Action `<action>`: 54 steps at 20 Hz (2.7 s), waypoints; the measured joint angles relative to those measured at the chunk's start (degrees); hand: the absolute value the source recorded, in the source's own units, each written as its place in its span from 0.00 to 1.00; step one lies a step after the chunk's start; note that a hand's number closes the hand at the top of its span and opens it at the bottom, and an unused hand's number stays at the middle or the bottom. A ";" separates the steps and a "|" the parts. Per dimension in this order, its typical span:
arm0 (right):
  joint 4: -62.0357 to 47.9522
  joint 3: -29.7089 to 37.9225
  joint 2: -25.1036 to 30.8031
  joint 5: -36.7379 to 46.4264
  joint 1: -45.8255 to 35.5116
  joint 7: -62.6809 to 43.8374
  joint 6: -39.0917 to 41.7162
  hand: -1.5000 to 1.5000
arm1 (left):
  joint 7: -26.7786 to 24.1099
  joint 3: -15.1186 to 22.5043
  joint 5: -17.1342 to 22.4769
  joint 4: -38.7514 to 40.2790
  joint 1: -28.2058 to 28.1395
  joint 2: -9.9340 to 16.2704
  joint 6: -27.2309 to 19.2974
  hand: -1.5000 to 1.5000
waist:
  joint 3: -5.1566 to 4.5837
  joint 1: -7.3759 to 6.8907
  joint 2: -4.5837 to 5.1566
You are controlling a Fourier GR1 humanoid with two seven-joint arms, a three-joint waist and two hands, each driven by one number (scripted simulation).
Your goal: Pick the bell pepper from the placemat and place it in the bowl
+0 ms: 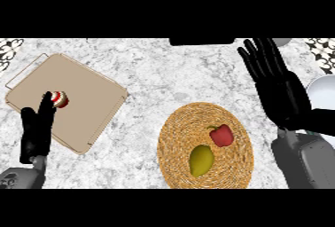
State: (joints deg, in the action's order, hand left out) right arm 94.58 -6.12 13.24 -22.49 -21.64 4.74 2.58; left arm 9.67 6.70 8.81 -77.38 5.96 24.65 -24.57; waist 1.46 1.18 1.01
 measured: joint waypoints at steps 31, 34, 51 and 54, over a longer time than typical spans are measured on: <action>-17.45 -10.60 27.59 27.45 -13.31 32.60 31.22 0.00 | -2.45 5.22 -4.30 -10.01 10.49 0.13 5.03 0.50 | -1.24 -4.36 -0.08; -17.42 -15.68 28.60 32.98 -13.90 35.80 28.28 0.00 | -2.00 5.30 -4.62 -10.43 10.37 -0.30 4.79 0.50 | -1.30 -3.98 -0.25; -26.17 -34.61 24.94 55.94 -16.91 42.20 17.15 0.00 | -0.49 1.69 -6.01 -11.64 8.95 -0.17 6.90 0.50 | -1.45 -2.08 -0.84; -28.65 -34.55 22.96 58.87 -17.57 42.06 17.07 0.00 | -0.64 1.55 -7.23 -11.79 8.15 -1.13 7.02 0.50 | -1.45 -1.88 -0.89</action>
State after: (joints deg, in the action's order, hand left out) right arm 65.93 -40.68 36.20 36.38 -39.21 46.81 19.65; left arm 9.03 8.25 1.58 -89.16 14.11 23.52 -17.55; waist 0.02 -0.70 0.12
